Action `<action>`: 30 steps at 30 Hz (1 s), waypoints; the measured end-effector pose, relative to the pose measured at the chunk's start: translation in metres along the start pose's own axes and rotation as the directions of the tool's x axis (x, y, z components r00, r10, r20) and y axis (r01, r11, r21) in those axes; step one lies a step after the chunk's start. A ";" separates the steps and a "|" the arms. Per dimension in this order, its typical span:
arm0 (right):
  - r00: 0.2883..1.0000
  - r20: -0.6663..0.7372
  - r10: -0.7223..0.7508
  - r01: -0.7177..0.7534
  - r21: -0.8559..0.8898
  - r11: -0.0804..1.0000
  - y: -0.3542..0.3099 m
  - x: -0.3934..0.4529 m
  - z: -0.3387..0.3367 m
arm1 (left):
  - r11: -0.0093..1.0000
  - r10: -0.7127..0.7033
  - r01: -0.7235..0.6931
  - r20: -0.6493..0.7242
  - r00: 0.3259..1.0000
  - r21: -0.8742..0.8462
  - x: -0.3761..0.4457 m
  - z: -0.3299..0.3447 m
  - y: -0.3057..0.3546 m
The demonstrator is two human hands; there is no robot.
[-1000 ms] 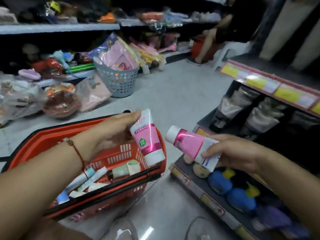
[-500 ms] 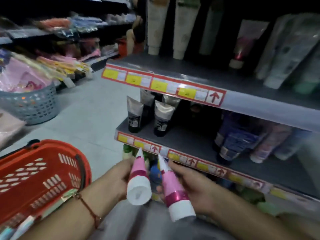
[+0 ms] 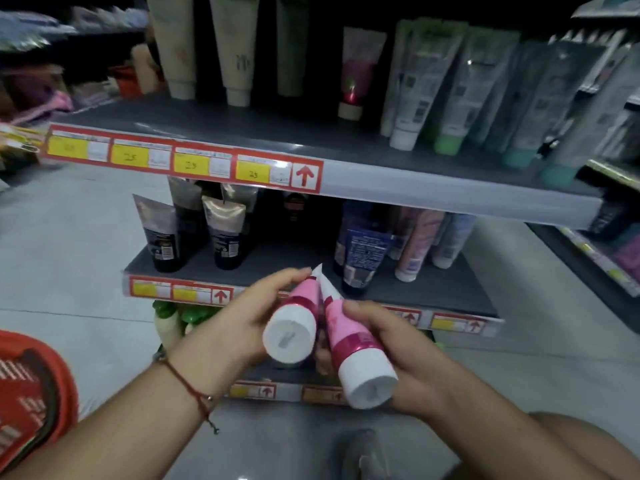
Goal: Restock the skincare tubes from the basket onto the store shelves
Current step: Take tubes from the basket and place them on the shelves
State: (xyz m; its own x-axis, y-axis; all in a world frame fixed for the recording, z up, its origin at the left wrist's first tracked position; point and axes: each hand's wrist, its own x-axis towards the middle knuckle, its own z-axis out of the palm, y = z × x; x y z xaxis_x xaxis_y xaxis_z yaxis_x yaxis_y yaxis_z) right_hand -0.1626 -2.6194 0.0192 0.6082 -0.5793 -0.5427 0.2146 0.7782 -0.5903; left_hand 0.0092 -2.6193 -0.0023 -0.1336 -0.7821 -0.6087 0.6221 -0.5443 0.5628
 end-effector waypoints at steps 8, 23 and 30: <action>0.995 -0.053 -0.089 0.100 0.255 0.962 -0.008 -0.016 -0.018 | 0.981 0.112 -0.111 0.001 0.994 -0.159 -0.016 0.046 -0.033; 0.982 0.039 -0.183 0.178 0.117 0.977 -0.026 -0.038 0.018 | 0.984 0.077 -0.045 0.188 0.979 -0.172 -0.063 0.049 -0.026; 0.862 0.193 -0.469 0.497 -0.132 0.858 -0.074 -0.045 0.067 | 0.942 0.266 -0.201 0.235 0.935 -0.268 -0.085 0.038 0.013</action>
State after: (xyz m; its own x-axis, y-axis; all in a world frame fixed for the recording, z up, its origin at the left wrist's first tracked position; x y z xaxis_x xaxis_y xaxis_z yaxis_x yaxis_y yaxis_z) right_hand -0.1547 -2.6346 0.1278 0.5707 -0.8177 -0.0752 0.3854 0.3476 -0.8547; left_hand -0.0004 -2.5712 0.0784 -0.1409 -0.9473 -0.2876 0.8196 -0.2746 0.5028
